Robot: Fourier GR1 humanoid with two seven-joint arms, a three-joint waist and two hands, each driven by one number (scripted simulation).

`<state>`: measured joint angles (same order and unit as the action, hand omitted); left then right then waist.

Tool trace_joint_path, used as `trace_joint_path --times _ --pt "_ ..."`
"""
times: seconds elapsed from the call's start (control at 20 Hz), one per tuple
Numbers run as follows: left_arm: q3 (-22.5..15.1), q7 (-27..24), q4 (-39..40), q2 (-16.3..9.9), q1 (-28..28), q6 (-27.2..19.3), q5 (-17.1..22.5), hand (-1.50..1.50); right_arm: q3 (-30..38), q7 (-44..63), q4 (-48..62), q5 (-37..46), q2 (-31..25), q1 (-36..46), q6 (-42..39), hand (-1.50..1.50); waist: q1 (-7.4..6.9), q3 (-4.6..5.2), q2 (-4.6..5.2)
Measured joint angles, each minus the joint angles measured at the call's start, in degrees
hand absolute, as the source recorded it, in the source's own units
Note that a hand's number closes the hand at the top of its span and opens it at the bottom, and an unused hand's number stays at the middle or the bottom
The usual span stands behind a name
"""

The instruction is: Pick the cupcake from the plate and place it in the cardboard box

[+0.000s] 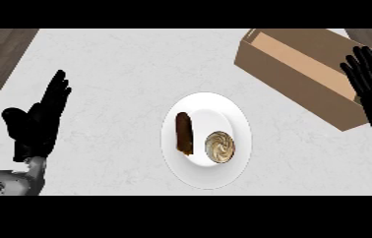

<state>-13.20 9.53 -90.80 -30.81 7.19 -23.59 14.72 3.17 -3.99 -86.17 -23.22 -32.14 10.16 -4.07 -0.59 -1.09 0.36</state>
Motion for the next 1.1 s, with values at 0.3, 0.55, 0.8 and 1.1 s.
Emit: trace_joint_path --times 0.3,0.55,0.8,1.1 --pt "2.1 -0.7 -0.7 1.1 0.0 4.5 4.9 0.00 -9.8 2.6 0.2 -1.0 3.9 6.1 -8.9 -1.50 -2.08 0.89 0.07" --pt "4.4 -0.4 -2.1 1.5 -2.7 9.1 10.5 0.00 -11.2 -7.7 0.6 7.1 8.4 8.3 -4.1 -1.50 -1.48 1.05 -0.18" --pt "7.0 -1.4 -0.2 1.8 -3.7 12.3 13.0 0.00 -12.6 -20.0 -0.4 10.4 7.5 6.7 -10.3 -1.50 -0.19 1.05 -0.27" --pt "7.9 -1.9 0.0 1.6 -5.1 14.0 13.5 0.00 -18.2 -14.2 -6.1 21.4 -0.3 10.7 -13.5 -1.50 0.18 1.21 -0.64"
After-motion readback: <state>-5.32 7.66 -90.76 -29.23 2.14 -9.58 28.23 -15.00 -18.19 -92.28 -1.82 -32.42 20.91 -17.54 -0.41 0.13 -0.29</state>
